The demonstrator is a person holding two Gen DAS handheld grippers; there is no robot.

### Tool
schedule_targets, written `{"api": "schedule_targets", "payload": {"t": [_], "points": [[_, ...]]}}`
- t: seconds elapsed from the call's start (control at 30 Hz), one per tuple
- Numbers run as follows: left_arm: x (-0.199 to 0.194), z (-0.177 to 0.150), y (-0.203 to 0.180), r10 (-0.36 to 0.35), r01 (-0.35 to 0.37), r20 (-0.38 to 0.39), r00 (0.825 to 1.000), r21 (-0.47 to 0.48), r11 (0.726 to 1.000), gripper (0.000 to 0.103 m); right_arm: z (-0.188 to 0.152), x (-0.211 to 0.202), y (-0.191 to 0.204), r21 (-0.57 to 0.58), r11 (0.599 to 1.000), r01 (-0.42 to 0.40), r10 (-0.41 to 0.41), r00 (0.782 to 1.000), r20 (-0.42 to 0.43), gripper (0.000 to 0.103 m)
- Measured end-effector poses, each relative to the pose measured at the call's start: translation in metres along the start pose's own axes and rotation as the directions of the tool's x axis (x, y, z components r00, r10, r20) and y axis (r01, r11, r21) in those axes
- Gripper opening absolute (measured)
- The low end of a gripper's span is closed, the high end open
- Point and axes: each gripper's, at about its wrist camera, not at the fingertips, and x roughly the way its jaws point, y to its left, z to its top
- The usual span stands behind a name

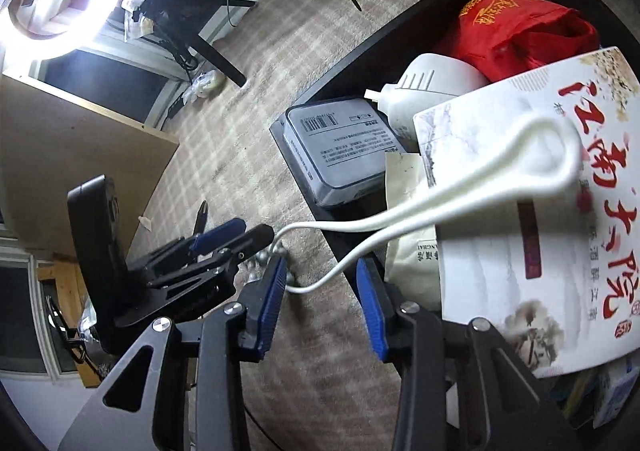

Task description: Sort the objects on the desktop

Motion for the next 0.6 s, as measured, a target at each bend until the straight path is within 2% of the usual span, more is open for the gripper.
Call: {"api": "schedule_targets", "payload": {"t": [0.1,0.17,0.33,0.47,0.6], "points": [[-0.009,-0.008,0.007,-0.044,0.045,0.014,0.999,-0.05,0.998,0.043,-0.007,-0.003,0.003,0.002,0.999,-0.043,0.043,0.999,-0.032,0.036],[-0.013,-0.012,0.006,-0.054,0.055,0.016,0.998,-0.05,0.997,0.043,-0.009,-0.004,0.005,-0.013,1.0,-0.027,0.026,0.999,-0.025,0.036],[-0.006,-0.021,0.0,-0.027,0.027,-0.013,1.0,-0.036,0.999,0.043,-0.007,0.008,0.003,0.004,1.0,-0.003,0.003,0.999,-0.035,0.036],[-0.004,-0.028,0.0,0.001,-0.002,-0.023,1.0,-0.045,0.999,0.043,-0.005,0.009,0.012,-0.03,0.999,0.045,-0.046,0.999,-0.006,0.036],[-0.001,-0.032,0.001,0.005,-0.007,-0.029,1.0,-0.049,0.999,0.041,0.001,0.015,0.013,-0.014,0.998,0.066,-0.066,0.998,0.003,0.036]]}}
